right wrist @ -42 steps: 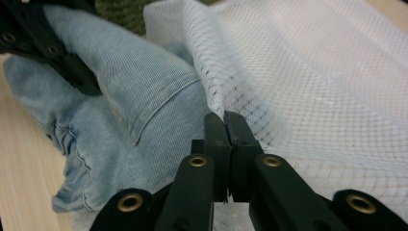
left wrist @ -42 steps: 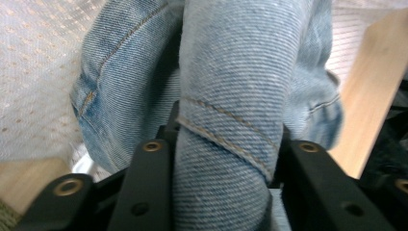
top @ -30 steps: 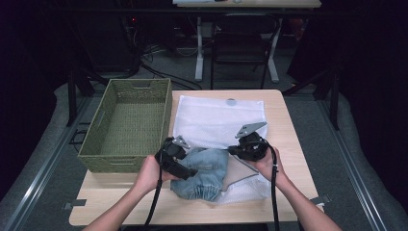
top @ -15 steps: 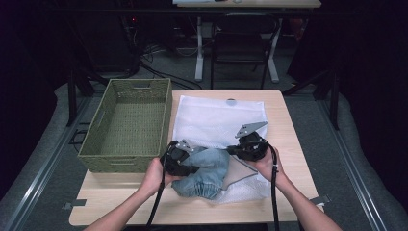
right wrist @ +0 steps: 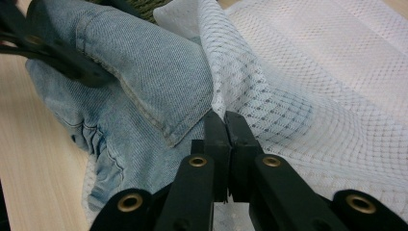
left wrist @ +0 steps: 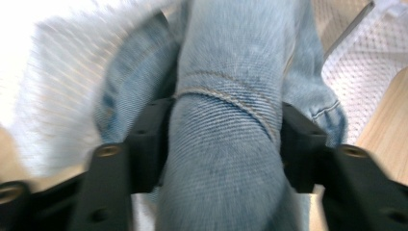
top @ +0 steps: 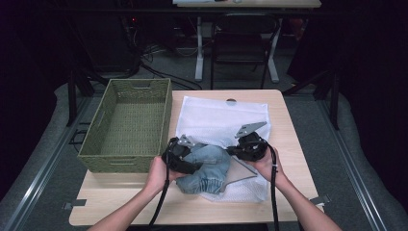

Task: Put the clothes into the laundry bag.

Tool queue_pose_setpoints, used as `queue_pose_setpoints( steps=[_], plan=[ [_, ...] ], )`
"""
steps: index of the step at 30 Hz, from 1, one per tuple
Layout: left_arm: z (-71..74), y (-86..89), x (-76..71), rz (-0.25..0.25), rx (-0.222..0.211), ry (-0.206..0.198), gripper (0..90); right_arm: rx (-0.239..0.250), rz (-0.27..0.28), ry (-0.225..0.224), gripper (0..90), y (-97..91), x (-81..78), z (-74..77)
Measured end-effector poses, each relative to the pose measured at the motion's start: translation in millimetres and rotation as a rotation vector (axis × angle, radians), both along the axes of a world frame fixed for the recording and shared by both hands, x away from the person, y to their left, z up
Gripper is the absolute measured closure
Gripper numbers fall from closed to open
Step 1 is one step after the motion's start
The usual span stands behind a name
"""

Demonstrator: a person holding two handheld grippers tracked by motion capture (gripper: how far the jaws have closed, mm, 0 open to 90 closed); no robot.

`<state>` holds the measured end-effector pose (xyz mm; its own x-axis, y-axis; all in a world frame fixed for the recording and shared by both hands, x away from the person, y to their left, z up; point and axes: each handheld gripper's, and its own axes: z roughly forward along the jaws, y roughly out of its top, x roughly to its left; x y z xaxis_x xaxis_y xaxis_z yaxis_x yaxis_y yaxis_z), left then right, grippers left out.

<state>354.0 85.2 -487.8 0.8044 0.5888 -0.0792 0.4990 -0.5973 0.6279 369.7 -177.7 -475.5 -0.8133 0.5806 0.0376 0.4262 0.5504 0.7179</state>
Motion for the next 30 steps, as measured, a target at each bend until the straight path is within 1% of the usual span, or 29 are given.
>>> queue_pose_setpoints(
  steps=[1, 2, 3, 4, 5, 7, 8, 10, 11, 12, 13, 14, 15, 16, 18, 20, 21, 22, 23, 24, 25, 26, 28, 30],
  plan=[
    [4.8, 1.5, -1.6, -0.004, -0.011, -0.012, 34.1, 0.001, -0.001, 0.0, 89.4, -0.2, 0.0, 0.1],
    [8.9, 2.1, -3.0, -0.011, -0.011, -0.021, 31.3, 0.002, -0.003, 0.001, 89.4, -0.4, 0.0, 0.0],
    [11.8, 2.5, -4.1, -0.009, -0.016, -0.024, 27.5, -0.001, -0.003, 0.001, 89.4, -0.4, 0.0, 0.0],
    [13.0, 2.8, -4.0, -0.017, -0.019, -0.025, 26.2, 0.0, -0.003, 0.0, 89.4, -0.7, 0.0, 0.3],
    [11.9, 1.7, -3.1, -0.028, -0.01, -0.012, 24.9, 0.001, -0.005, -0.001, 89.4, -0.5, 0.1, 0.5],
    [4.3, -2.5, -0.1, -0.045, 0.03, 0.004, 23.9, 0.0, -0.003, 0.001, 89.4, -0.2, 0.6, 0.2],
    [-0.8, -4.6, 2.3, -0.063, 0.04, 0.026, 24.0, -0.002, 0.002, 0.004, 89.4, -0.1, 1.1, -0.2],
    [-11.0, -9.3, 6.5, -0.083, 0.065, 0.053, 28.2, -0.004, 0.003, 0.01, 89.4, 0.7, 2.3, -1.5],
    [-15.6, -11.2, 7.6, -0.086, 0.076, 0.058, 32.5, -0.005, 0.005, 0.008, 89.4, 1.1, 2.8, -2.0],
    [-20.2, -12.9, 8.6, -0.083, 0.087, 0.059, 41.7, -0.005, 0.005, 0.012, 89.4, 2.0, 2.2, -2.4],
    [-22.7, -13.3, 8.9, -0.091, 0.079, 0.062, 41.7, -0.005, 0.005, 0.012, 89.4, 2.0, 2.2, -2.4],
    [-25.2, -13.0, 9.4, -0.095, 0.07, 0.067, 46.1, -0.005, 0.004, 0.013, 89.4, 2.3, 1.9, -2.3],
    [-27.3, -12.9, 9.6, -0.086, 0.052, 0.075, 56.9, -0.006, 0.007, 0.015, 89.4, 2.8, 1.5, -2.5],
    [-28.6, -12.1, 9.7, -0.092, 0.038, 0.079, 56.9, -0.006, 0.007, 0.015, 89.4, 2.8, 1.5, -2.5],
    [-30.9, -10.8, 9.4, -0.094, 0.017, 0.083, 67.1, -0.011, 0.01, 0.015, 89.4, 3.3, 1.4, -2.4],
    [-31.4, -10.1, 8.4, -0.086, 0.007, 0.079, 72.6, -0.007, 0.016, 0.011, 89.4, 3.9, 1.5, -2.1],
    [-31.3, -10.1, 8.0, -0.083, 0.001, 0.076, 72.6, -0.007, 0.016, 0.011, 89.4, 3.9, 1.5, -2.1],
    [-30.2, -10.1, 6.8, -0.076, -0.001, 0.065, 73.0, -0.006, 0.016, 0.012, 89.4, 4.1, 1.3, -2.0],
    [-28.1, -9.7, 5.8, -0.067, -0.01, 0.059, 73.7, -0.002, 0.015, 0.005, 89.4, 4.0, -0.2, 0.3],
    [-24.4, -9.4, 5.1, -0.065, -0.009, 0.05, 73.7, -0.002, 0.015, 0.005, 89.4, 4.0, -0.2, 0.3],
    [-18.8, -9.3, 3.3, -0.046, -0.021, 0.024, 73.8, 0.008, 0.016, -0.002, 89.4, 3.4, -1.4, 2.8],
    [-14.7, -8.9, 2.6, -0.033, -0.028, 0.013, 73.9, 0.029, 0.017, -0.012, 89.4, 2.5, -2.6, 6.6],
    [-4.5, -9.1, 2.1, -0.007, -0.044, -0.014, 73.9, 0.054, 0.017, -0.028, 89.4, 1.7, -5.0, 12.5],
    [0.0, -12.2, 2.8, 0.016, -0.065, -0.016, 73.6, 0.085, 0.018, -0.042, 89.4, 0.6, -6.6, 18.8]
  ],
)
